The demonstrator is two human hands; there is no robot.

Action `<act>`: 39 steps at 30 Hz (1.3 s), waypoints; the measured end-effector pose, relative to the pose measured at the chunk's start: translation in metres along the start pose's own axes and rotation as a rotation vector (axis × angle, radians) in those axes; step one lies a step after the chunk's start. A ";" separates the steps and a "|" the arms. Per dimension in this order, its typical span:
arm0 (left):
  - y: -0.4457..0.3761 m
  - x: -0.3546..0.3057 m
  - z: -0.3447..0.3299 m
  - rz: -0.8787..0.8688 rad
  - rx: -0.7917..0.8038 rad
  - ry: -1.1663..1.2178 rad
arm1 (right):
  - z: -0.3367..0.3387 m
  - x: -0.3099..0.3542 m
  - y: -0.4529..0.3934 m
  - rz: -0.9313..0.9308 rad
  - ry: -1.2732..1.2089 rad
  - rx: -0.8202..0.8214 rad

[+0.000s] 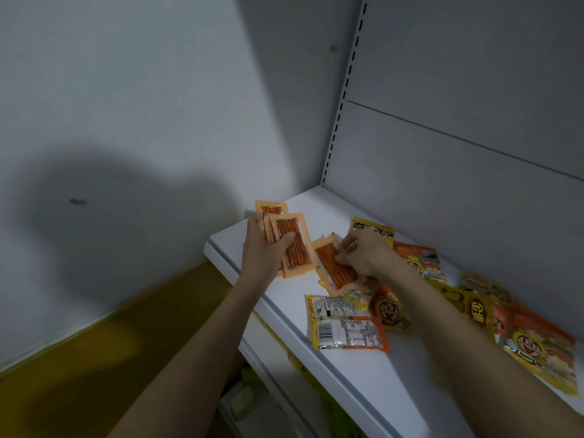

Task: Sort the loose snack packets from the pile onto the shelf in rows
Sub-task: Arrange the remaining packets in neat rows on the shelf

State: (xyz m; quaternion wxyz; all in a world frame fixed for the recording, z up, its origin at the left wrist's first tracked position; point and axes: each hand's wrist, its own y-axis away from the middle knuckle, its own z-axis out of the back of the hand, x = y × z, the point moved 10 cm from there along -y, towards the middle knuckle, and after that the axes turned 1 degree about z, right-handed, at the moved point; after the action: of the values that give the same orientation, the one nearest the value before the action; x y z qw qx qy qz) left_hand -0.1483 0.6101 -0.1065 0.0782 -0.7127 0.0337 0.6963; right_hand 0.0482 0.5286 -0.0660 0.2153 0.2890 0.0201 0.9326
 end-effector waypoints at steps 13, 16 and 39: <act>0.017 -0.019 -0.055 0.014 0.360 0.159 | -0.008 0.000 0.013 0.047 -0.716 -0.108; 0.013 -0.017 -0.066 0.000 0.377 0.156 | 0.014 -0.003 0.016 0.091 -0.509 -0.242; -0.012 -0.002 -0.078 0.044 0.332 0.179 | 0.057 -0.076 0.015 -0.255 -0.686 -0.429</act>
State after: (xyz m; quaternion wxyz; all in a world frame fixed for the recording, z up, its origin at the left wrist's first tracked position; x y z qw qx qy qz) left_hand -0.0692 0.6090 -0.1023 0.1763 -0.7482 0.1707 0.6165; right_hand 0.1299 0.4783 -0.0560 0.3786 0.5266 -0.2118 0.7311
